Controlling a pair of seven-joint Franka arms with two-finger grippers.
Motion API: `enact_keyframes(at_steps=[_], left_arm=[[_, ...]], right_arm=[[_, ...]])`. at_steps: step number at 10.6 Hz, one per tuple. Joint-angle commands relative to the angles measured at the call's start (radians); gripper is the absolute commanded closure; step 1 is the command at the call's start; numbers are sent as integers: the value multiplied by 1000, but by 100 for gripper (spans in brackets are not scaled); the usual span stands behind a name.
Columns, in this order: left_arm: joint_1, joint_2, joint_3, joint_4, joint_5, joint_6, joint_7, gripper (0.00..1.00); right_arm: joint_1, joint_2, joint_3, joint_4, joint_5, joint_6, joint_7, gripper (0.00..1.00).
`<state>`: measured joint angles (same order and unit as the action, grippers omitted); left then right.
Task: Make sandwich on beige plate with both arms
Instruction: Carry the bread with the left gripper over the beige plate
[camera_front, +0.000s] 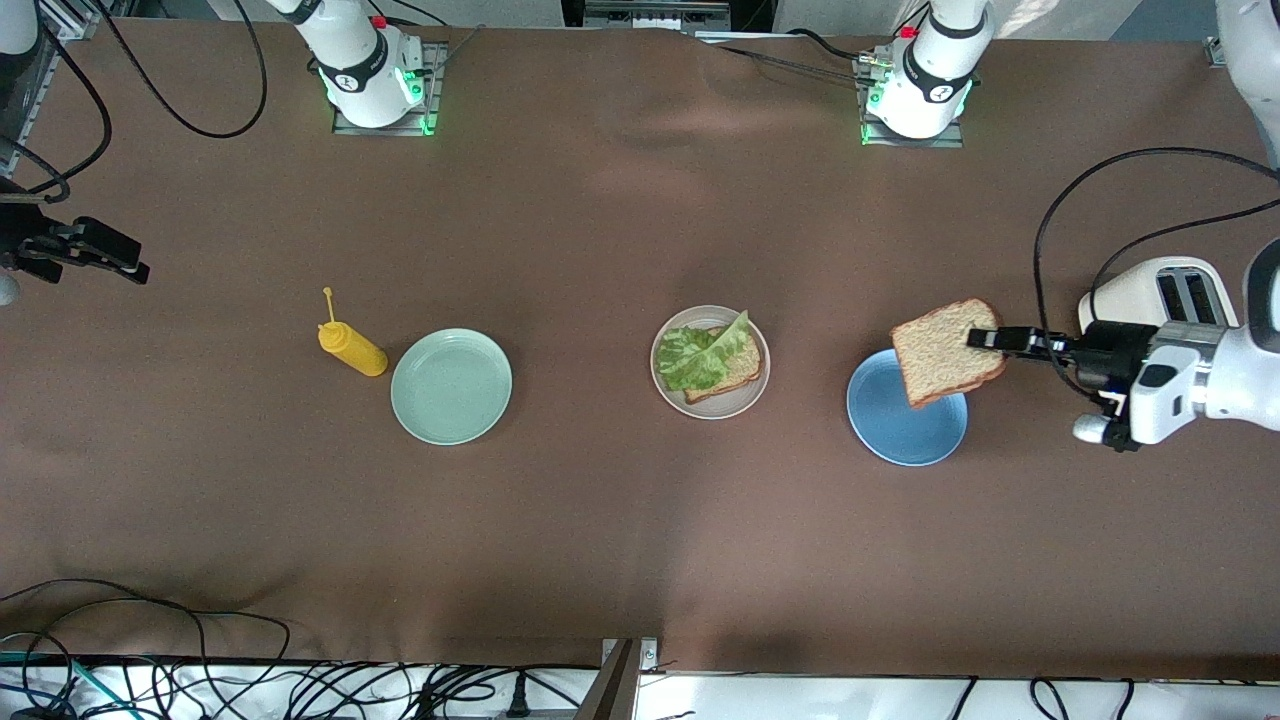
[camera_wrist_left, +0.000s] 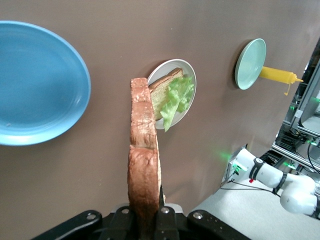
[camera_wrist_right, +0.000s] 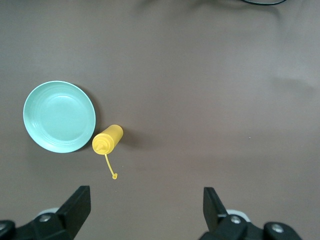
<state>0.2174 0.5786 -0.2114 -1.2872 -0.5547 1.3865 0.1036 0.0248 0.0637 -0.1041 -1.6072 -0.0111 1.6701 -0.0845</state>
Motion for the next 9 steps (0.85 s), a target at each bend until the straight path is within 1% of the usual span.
enact_keyframes(at_steps=[1,2,3,5,6,7,9], left_arm=[[-91,20,10,-3,-56,67,-103,100],[-139,23,10,-4,-59,104,-128,100],[-165,27,9,-21,-62,138,-139,100],[-225,43,9,-72,-149,205,-142,100],[-254,43,9,-98,-160,242,-142,100],[-283,52,9,-103,-163,253,-143,100],[-311,69,9,-110,-183,253,-214,100]], right_arm=[[-5,4,4,15,6,-9,6,0],[-5,4,4,15,5,-9,5,0],[-5,2,4,15,6,-6,6,0],[-5,4,3,16,6,-4,6,0],[-5,4,4,15,5,-4,6,0],[-5,2,4,15,5,-4,6,0],[-5,4,4,16,5,-4,6,0]])
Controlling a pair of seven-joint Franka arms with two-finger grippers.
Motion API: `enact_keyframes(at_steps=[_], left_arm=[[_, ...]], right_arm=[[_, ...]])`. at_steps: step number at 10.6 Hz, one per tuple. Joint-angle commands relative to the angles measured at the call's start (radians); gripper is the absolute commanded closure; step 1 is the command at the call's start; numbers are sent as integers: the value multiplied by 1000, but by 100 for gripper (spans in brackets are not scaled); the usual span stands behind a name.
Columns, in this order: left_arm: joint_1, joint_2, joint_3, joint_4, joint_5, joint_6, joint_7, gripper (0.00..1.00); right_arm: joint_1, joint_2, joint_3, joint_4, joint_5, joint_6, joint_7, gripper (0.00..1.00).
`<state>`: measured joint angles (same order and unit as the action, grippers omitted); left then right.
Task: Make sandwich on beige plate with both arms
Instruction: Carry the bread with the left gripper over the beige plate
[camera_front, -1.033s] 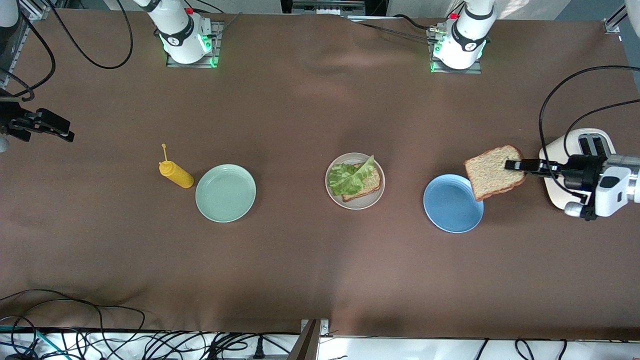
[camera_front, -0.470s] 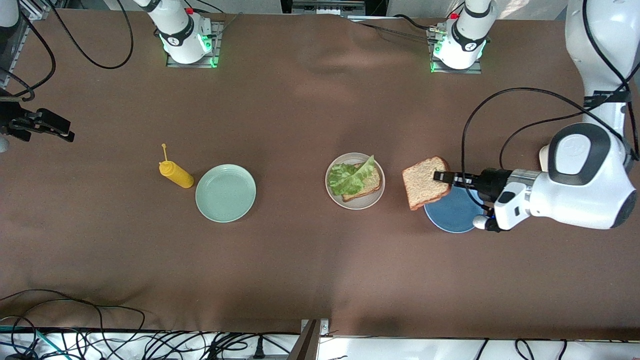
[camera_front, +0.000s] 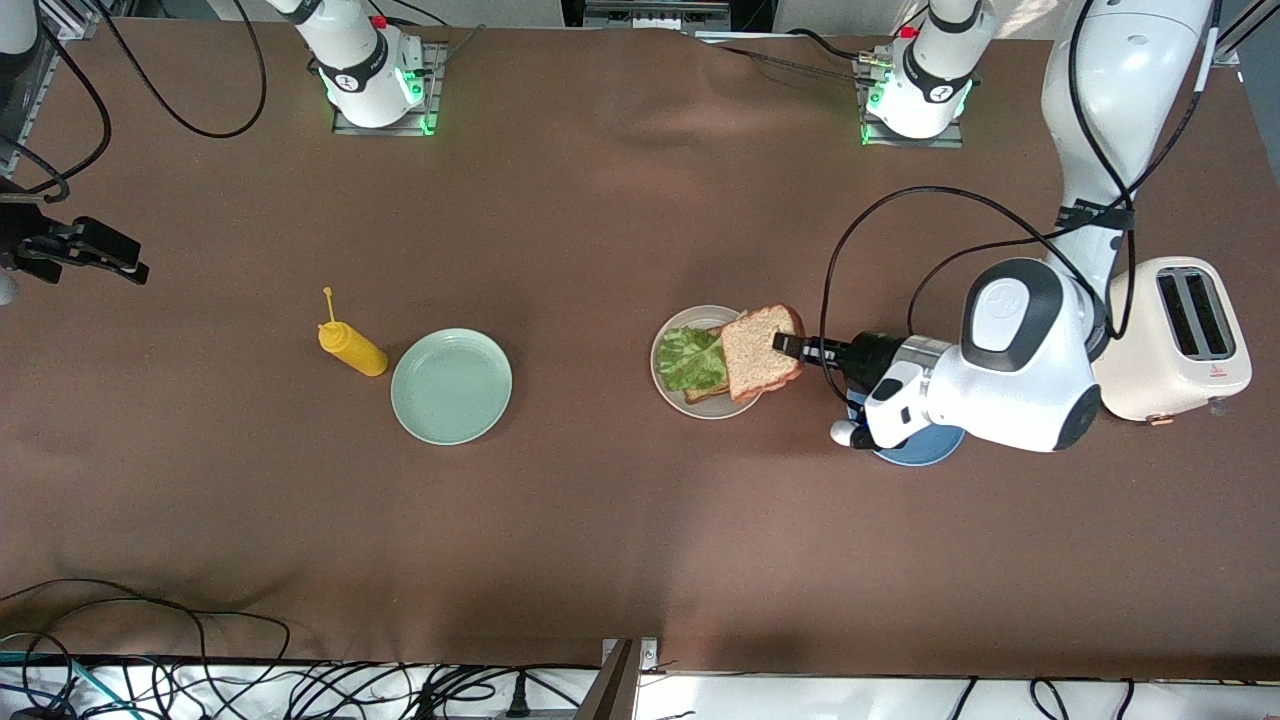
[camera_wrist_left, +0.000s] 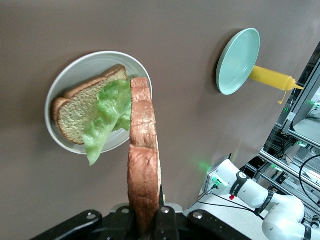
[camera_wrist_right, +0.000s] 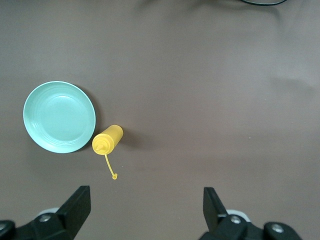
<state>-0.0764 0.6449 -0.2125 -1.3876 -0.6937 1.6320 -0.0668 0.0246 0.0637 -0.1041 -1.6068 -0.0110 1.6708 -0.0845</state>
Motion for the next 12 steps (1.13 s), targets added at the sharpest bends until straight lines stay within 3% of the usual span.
enact_keyframes(at_steps=[1,9,11,12], left_arm=[[-45,16,10,-8,-52,17,-66,100],[-92,127,10,-8,-49,166,-90,100],[-92,128,12,-31,-37,160,-140,85],[-86,127,12,-47,-32,155,-143,84]], right_arm=[[-5,4,4,15,5,-6,6,0],[-3,2,4,16,0,-2,6,0],[-2,4,4,16,-1,-5,6,0],[-2,4,4,15,0,-5,6,0]])
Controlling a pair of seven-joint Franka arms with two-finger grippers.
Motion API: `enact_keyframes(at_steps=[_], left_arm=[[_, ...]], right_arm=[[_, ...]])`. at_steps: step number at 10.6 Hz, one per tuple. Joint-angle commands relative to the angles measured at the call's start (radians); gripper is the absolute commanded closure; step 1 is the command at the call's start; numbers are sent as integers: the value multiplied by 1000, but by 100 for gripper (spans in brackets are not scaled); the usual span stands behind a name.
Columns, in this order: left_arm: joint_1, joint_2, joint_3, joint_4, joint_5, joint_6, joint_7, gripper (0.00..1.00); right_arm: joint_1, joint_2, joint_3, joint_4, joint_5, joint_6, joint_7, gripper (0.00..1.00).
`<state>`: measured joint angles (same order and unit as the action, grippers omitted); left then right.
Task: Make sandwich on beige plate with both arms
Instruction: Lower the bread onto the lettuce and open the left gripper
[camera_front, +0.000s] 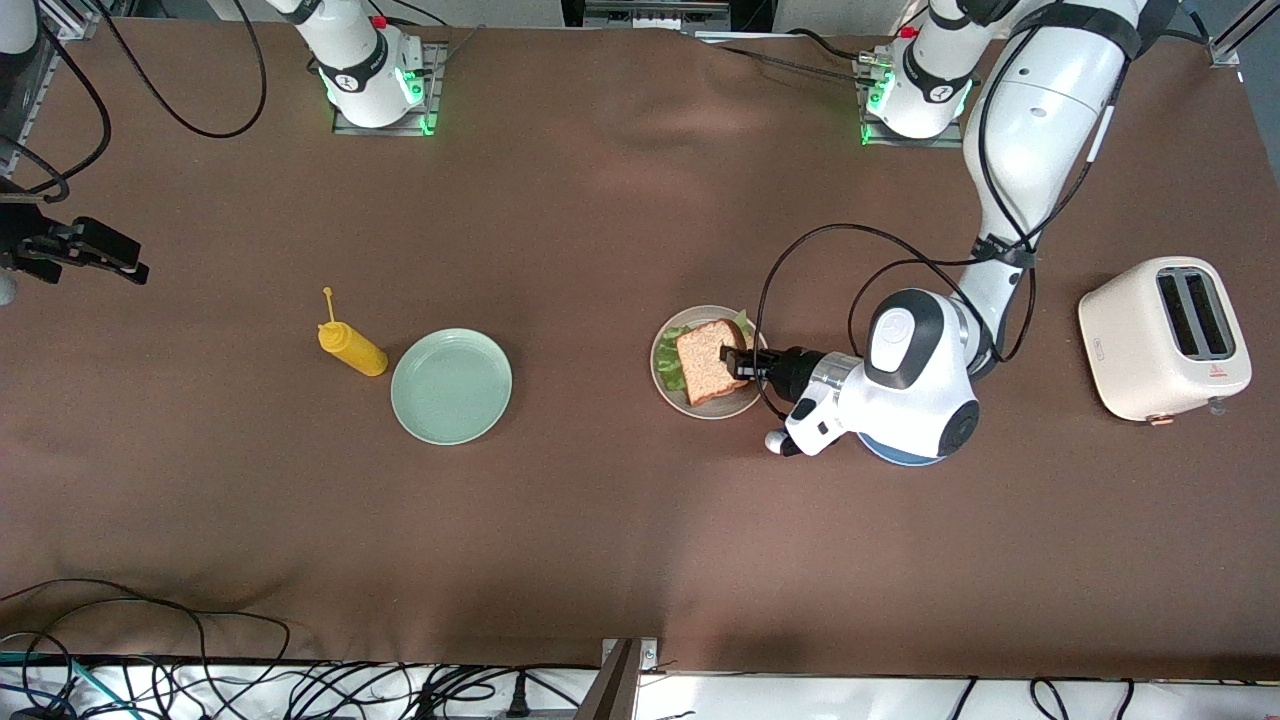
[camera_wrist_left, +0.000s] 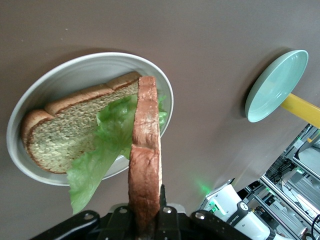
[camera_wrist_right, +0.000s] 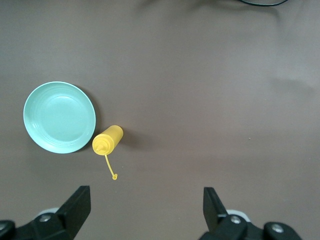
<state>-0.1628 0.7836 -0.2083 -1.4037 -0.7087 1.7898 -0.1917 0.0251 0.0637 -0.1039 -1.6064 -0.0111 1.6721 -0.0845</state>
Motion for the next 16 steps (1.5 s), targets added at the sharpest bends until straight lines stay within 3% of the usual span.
enact_keyframes(at_steps=[1,2,3,4,5,6,12,16], left_arm=[[6,-15,6,-41,-17,-3,-22,81],[6,-18,7,-41,-17,-12,-29,80],[9,-18,12,-41,-17,-27,-35,66],[25,-18,20,-43,-17,-42,-44,43],[51,-17,21,-41,-11,-64,-46,13],[66,-18,18,-40,30,-76,-43,0],[112,-23,23,-38,83,-131,-95,0],[172,-53,23,-21,338,-191,-95,0]], right_arm=[[-2,4,6,14,0,-6,6,0],[-2,4,4,14,0,-6,6,0],[-2,4,4,14,2,-6,6,0],[-2,4,4,14,0,-6,6,0],[-2,4,4,14,0,-6,6,0],[-2,4,6,13,-1,-6,6,0],[1,4,6,14,-1,-6,6,0],[1,4,7,14,-1,-6,6,0]])
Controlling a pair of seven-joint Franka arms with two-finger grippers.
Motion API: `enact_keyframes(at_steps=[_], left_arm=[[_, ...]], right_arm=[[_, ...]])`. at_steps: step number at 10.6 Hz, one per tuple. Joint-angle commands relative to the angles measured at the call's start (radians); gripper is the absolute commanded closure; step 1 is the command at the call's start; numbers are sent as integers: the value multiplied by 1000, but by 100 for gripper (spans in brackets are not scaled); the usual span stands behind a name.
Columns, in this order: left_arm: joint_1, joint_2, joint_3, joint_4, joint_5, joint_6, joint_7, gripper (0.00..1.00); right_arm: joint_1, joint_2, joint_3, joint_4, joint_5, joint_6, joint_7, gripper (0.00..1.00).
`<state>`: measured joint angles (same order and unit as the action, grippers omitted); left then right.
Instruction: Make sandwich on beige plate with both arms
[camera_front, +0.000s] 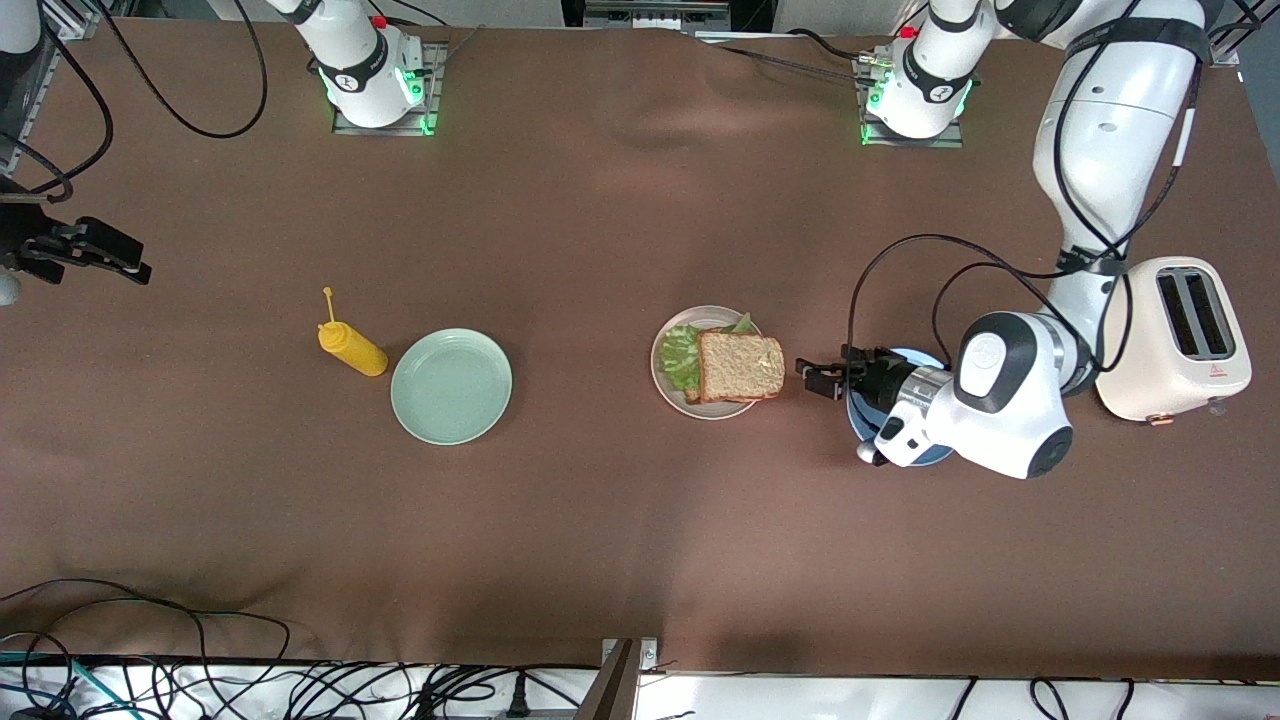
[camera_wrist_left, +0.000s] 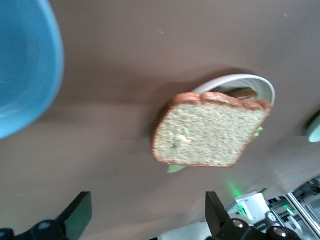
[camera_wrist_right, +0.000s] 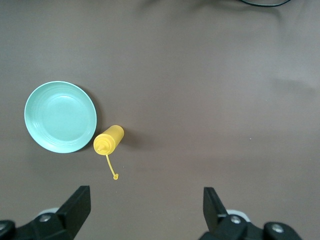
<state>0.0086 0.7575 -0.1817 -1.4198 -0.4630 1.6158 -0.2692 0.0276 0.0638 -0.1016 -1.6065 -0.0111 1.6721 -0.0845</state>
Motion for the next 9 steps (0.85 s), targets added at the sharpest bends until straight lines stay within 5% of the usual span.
enact_keyframes(at_steps=[1,4,9], left_arm=[[10,-50,-4,2,172,-23,-13,0],[42,-173,-5,4,346,-45,-2,0],[211,-288,-2,7,353,-48,220,0]], right_arm=[[-2,4,3,14,0,-6,6,0],[-2,4,3,14,-1,-6,6,0],[-2,4,5,14,0,-6,6,0]])
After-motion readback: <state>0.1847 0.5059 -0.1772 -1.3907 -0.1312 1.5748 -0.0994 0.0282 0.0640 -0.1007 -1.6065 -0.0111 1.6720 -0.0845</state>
